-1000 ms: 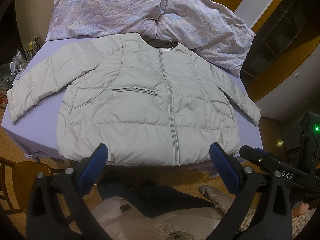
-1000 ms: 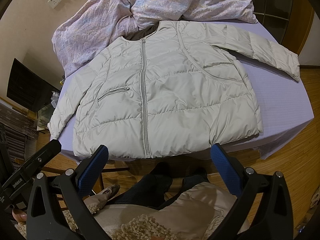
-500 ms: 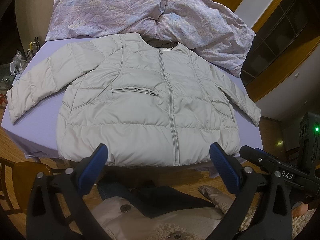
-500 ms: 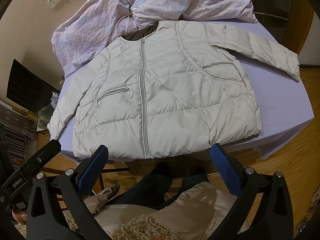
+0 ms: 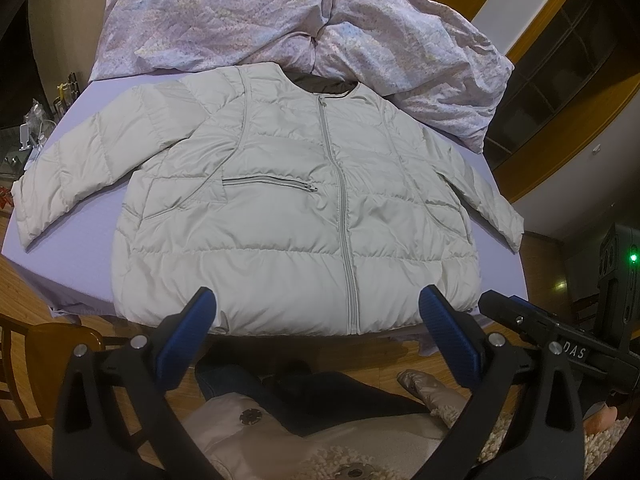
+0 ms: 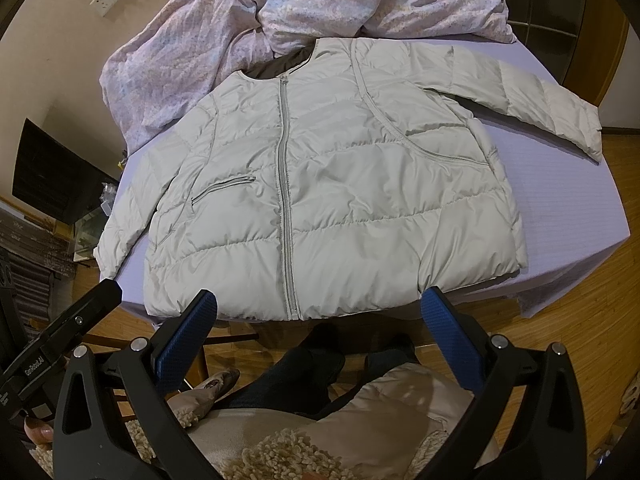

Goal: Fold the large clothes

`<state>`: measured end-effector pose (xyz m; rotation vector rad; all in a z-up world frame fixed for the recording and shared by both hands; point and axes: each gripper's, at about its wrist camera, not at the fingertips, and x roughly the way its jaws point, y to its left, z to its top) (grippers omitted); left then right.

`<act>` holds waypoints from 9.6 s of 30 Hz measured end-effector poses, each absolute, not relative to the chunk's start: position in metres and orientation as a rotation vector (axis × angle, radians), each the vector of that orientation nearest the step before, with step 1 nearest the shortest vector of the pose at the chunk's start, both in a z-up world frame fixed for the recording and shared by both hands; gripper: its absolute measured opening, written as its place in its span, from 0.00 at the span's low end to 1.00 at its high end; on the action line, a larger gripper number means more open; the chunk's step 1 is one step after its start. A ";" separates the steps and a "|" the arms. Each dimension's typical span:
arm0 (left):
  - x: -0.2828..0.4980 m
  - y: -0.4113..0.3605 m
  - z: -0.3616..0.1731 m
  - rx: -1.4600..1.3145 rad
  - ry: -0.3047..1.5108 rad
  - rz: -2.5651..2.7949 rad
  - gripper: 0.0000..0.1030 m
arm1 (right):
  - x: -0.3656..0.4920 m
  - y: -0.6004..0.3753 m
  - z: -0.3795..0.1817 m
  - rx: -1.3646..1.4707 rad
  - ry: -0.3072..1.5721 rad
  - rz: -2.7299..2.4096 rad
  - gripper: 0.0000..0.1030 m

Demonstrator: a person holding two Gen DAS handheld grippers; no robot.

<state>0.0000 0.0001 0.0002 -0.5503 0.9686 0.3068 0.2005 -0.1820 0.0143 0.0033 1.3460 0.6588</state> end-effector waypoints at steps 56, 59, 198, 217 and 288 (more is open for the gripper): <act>0.047 0.065 -0.030 -0.679 1.052 0.384 0.98 | 0.517 -0.400 -0.084 0.774 0.966 -0.025 0.06; 0.046 0.067 -0.033 -0.721 1.040 0.349 0.98 | 0.525 -0.360 -0.050 0.717 0.908 0.107 0.06; 0.213 0.124 -0.040 -0.575 0.772 0.061 0.37 | 0.343 -0.121 -0.116 0.045 1.268 0.476 0.60; 0.081 0.216 -0.076 -0.576 0.862 0.452 0.74 | 0.373 0.058 -0.078 -0.140 1.062 0.750 0.36; -0.068 0.215 -0.175 -1.020 1.018 0.281 0.58 | 0.336 -0.322 -0.188 0.493 1.736 0.648 0.62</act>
